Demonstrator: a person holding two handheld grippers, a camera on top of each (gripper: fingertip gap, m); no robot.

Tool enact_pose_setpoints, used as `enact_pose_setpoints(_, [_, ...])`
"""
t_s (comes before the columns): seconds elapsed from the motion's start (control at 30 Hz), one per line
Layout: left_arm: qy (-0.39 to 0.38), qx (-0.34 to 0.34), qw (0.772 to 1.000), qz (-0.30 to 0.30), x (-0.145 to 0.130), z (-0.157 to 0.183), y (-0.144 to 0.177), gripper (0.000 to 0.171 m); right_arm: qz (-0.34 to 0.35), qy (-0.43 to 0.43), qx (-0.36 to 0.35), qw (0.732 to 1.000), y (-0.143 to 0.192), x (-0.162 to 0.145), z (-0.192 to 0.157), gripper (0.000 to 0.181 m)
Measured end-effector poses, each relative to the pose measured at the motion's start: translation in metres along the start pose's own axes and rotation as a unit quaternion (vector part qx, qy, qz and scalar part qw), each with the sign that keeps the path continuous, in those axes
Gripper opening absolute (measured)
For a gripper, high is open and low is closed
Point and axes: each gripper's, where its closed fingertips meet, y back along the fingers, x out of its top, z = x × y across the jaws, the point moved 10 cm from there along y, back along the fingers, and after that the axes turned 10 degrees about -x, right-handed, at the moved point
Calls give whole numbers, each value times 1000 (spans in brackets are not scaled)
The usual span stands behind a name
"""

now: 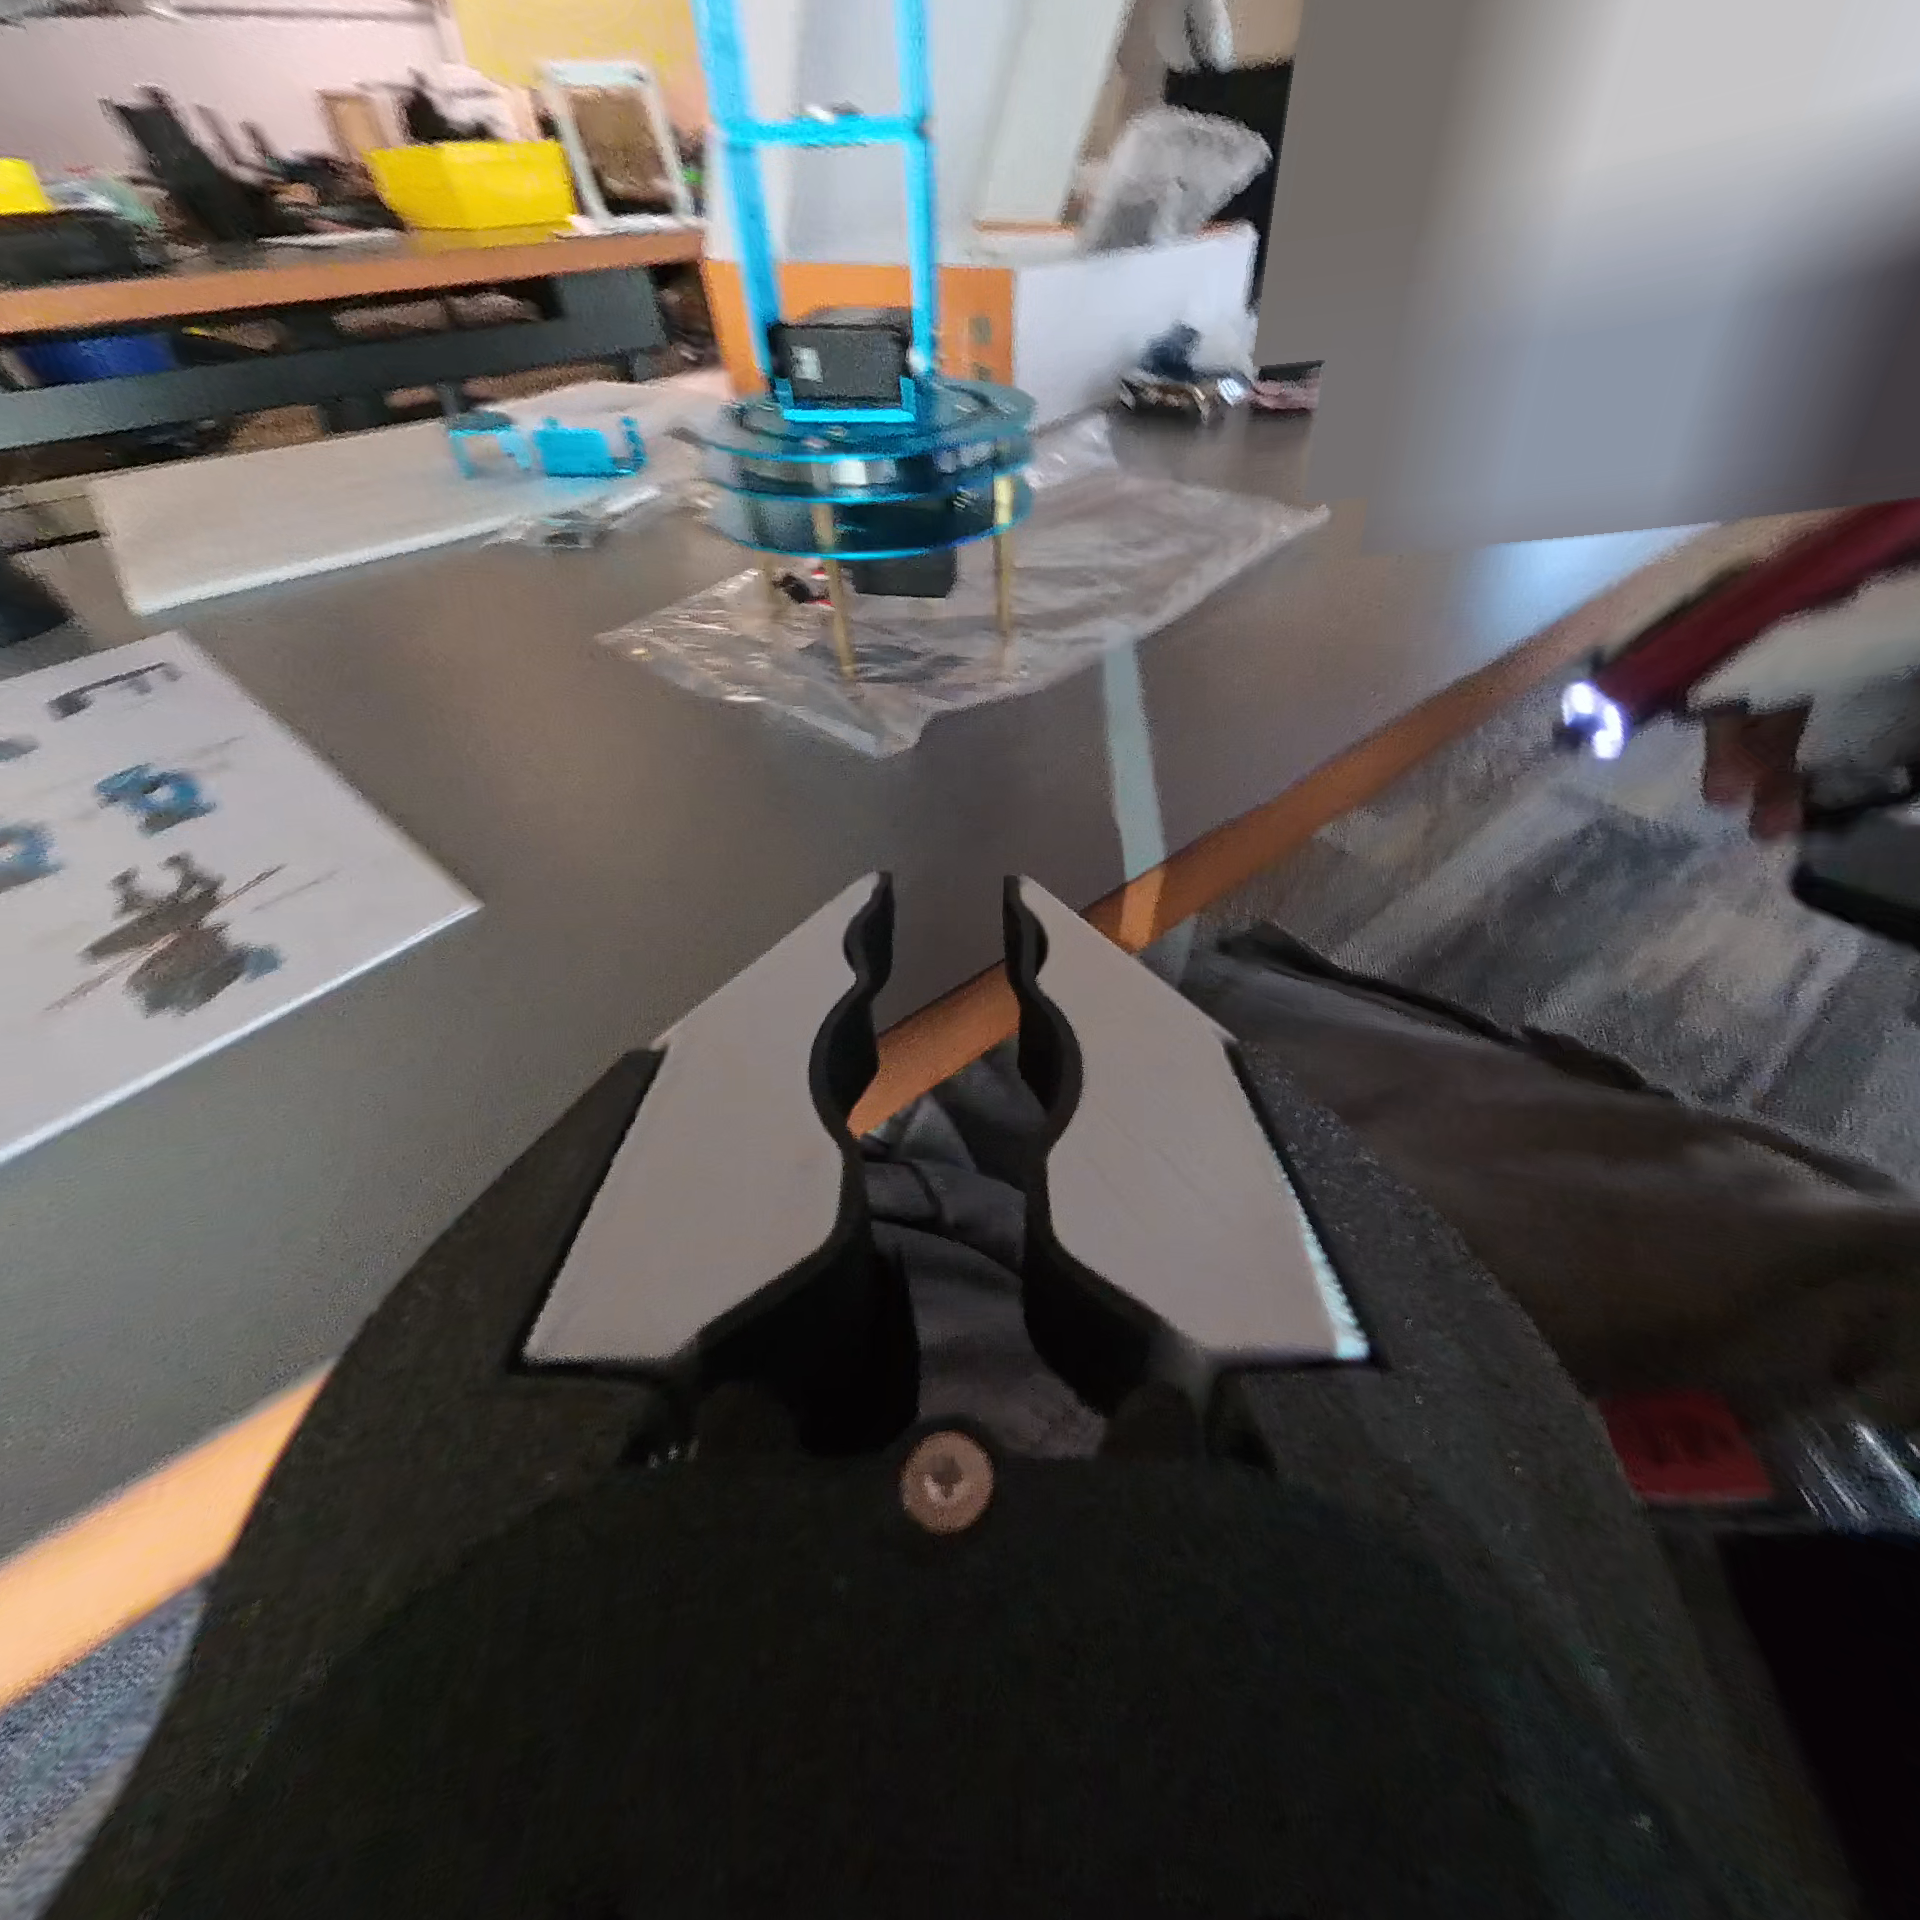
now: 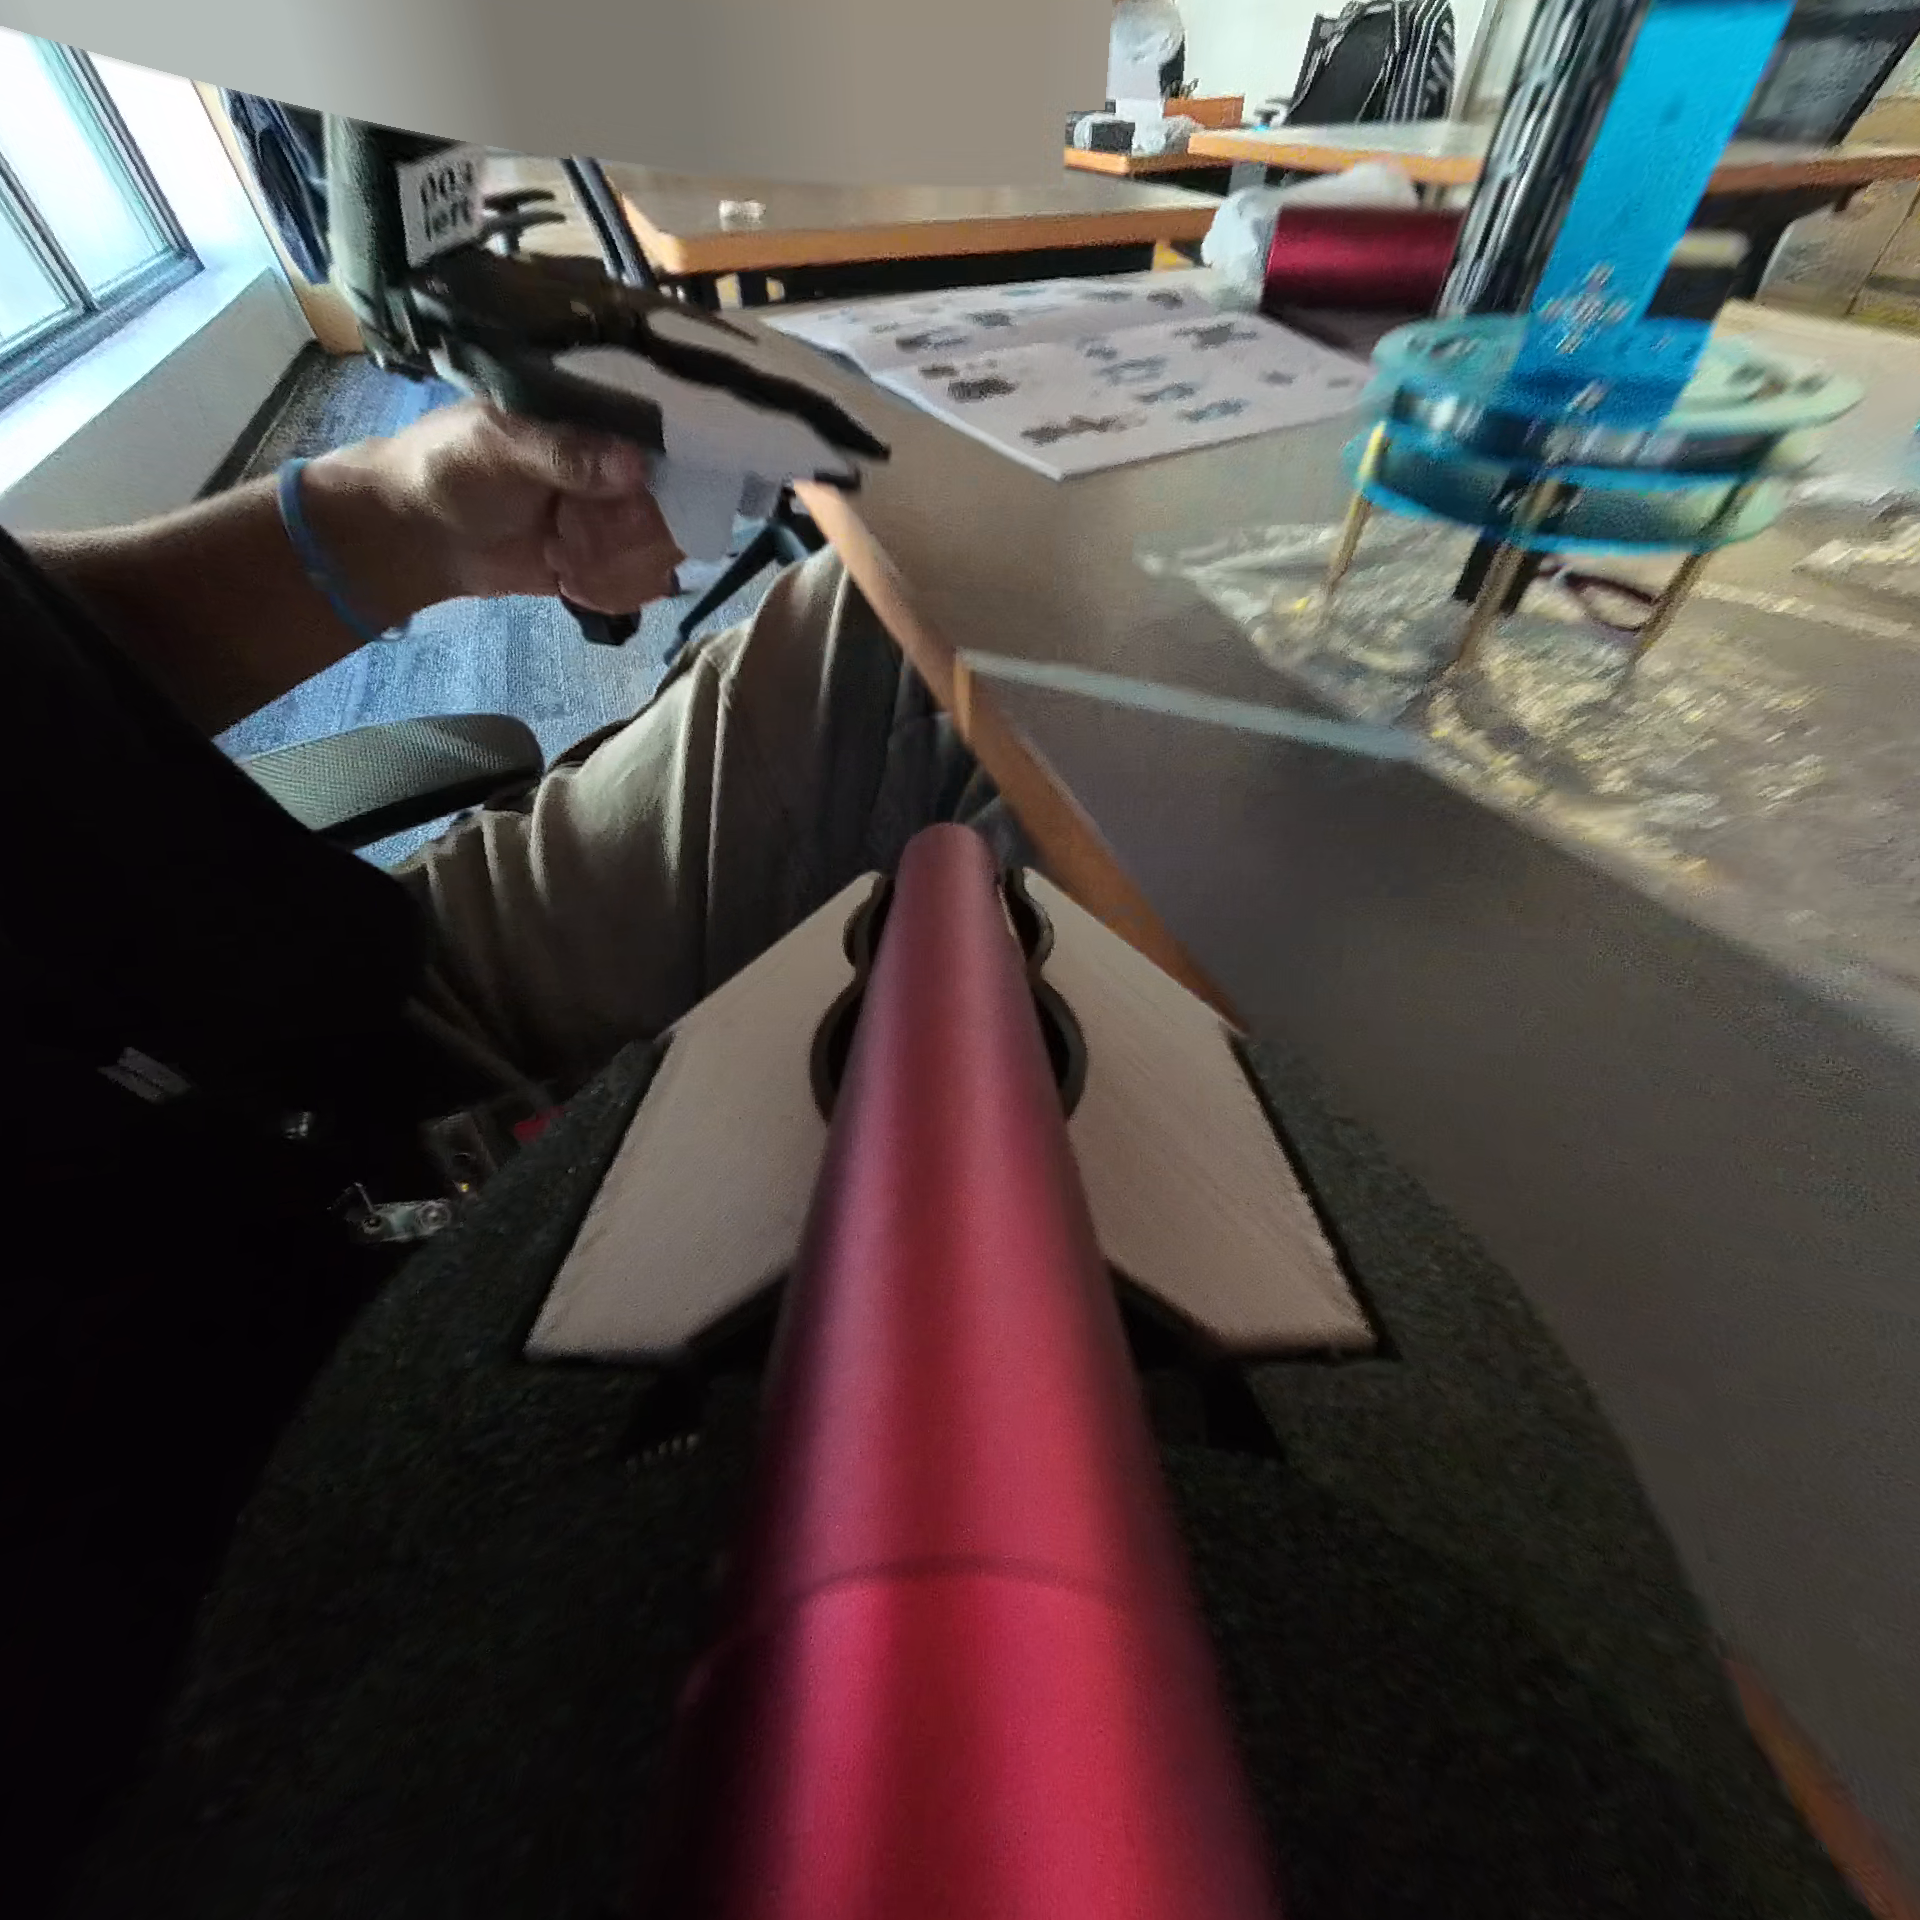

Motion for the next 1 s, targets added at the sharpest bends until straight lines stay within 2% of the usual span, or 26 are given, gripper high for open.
enact_pose_setpoints(0.1, [20, 77, 996, 47, -7, -5, 27, 20, -12, -26, 6, 1000, -8, -22, -20, 22])
enact_pose_setpoints(0.2, [56, 154, 980, 110, -15, -5, 61, 21, -6, -31, 1, 1000, -5, -38, -40, 22])
enact_pose_setpoints(0.3, [75, 236, 956, 159, -35, 7, 100, 21, 21, -35, -33, 999, 4, -47, -56, 21])
enact_pose_setpoints(0.47, [89, 367, 902, 212, -69, 44, 182, 20, 14, -41, -85, 995, 31, -61, -88, 22])
enact_pose_setpoints(0.63, [120, 396, 879, 236, -96, 82, 267, 22, -19, -69, -107, 992, 65, -77, -147, 22])
enact_pose_setpoints(0.7, [119, 406, 876, 231, -103, 98, 295, 22, -14, -87, -89, 992, 77, -84, -172, 27])
enact_pose_setpoints(0.77, [107, 428, 872, 212, -110, 110, 316, 22, -32, -91, -64, 993, 85, -90, -191, 21])
enact_pose_setpoints(0.9, [109, 428, 881, 168, -121, 115, 327, 22, -61, -53, -37, 996, 79, -96, -198, 22])
enact_pose_setpoints(1.0, [137, 380, 907, 121, -133, 103, 311, 22, -83, 19, -33, 996, 37, -110, -176, 22])
